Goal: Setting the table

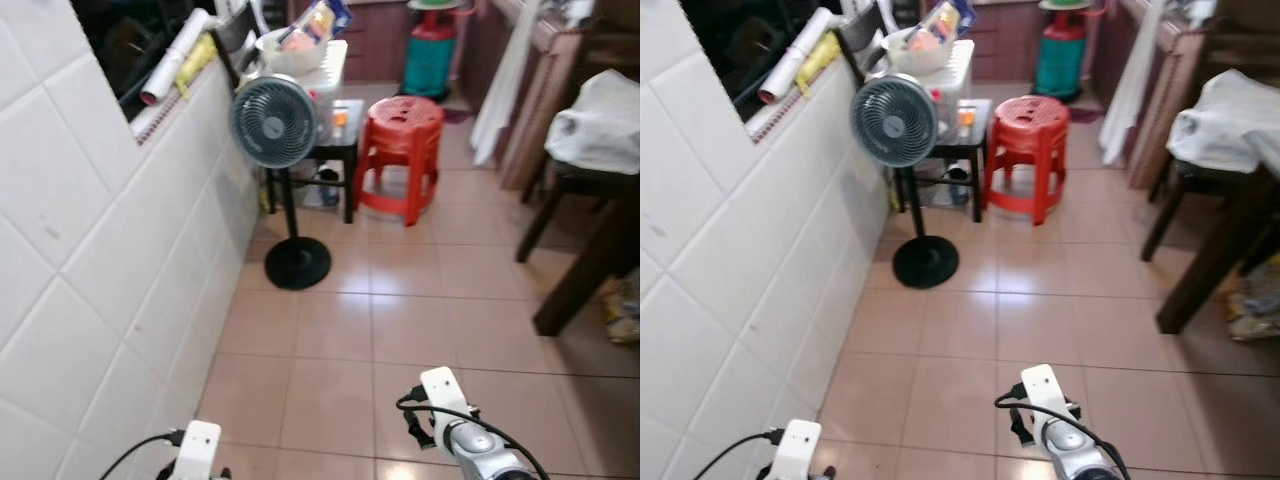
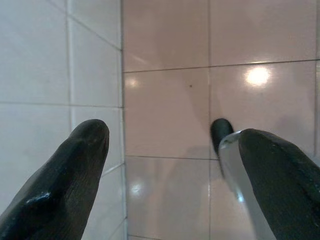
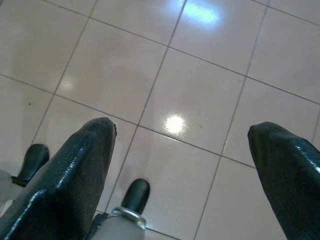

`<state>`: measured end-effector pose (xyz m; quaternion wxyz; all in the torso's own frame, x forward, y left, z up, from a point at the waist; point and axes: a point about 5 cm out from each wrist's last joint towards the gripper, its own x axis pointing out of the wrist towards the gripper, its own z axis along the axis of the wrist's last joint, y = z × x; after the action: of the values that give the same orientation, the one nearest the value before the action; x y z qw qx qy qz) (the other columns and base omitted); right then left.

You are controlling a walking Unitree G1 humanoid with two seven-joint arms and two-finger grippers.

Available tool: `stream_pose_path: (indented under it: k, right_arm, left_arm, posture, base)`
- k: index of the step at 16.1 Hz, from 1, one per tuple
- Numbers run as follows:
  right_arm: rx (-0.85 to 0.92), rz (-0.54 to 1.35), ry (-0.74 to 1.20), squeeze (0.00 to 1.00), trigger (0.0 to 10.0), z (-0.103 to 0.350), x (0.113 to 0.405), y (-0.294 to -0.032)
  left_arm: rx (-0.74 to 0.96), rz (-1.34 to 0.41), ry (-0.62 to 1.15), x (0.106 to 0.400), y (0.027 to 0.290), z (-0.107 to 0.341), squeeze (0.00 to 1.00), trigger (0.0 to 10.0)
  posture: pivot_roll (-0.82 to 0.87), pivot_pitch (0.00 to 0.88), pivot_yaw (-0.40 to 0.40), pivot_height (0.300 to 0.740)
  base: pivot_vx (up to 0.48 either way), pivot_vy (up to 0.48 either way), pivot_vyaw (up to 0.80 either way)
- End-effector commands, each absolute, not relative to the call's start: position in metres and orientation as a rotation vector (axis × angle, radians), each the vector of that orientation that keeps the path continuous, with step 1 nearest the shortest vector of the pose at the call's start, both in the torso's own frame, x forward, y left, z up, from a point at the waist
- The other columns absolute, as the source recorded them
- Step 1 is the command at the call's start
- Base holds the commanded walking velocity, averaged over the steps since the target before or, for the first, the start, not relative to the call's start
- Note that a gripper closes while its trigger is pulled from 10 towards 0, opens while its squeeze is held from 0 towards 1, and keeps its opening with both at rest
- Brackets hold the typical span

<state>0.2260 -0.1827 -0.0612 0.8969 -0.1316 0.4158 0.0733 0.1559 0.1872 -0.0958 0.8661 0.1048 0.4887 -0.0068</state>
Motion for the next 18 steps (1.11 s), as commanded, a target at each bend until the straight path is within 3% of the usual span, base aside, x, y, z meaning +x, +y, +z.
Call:
stream_pose_path:
  k: [1, 5, 12, 18]
  right_arm:
    - [-0.261, 0.156, 0.864, 0.0, 10.0, -0.062, 0.227, -0.177]
    - [-0.289, 0.174, 0.864, 0.0, 10.0, -0.062, 0.226, -0.178]
    - [-0.388, 0.286, 0.848, 0.0, 10.0, -0.057, 0.234, -0.172]
    - [-0.369, 0.302, 0.837, 0.0, 10.0, -0.056, 0.238, -0.156]
  left_arm:
    - [0.233, -0.004, 1.033, 0.155, 0.194, -0.096, 0.0, 10.0]
    - [0.207, -0.028, 1.038, 0.154, 0.191, -0.096, 0.0, 10.0]
    - [0.106, 0.042, 1.044, 0.149, 0.182, -0.099, 0.0, 10.0]
    - [0.125, 0.017, 1.047, 0.148, 0.186, -0.099, 0.0, 10.0]
  posture:
    - [-0.07, 0.0, 0.069, 0.74]
    - [-0.06, 0.0, 0.057, 0.74]
    - [0.01, 0.0, -0.047, 0.74]
    - [0.01, 0.0, -0.017, 0.74]
  base:
    - [0.0, 0.0, 0.0]
    - [0.0, 0.0, 0.0]
    - [0.0, 0.0, 0.0]
    - [0.0, 0.0, 0.0]
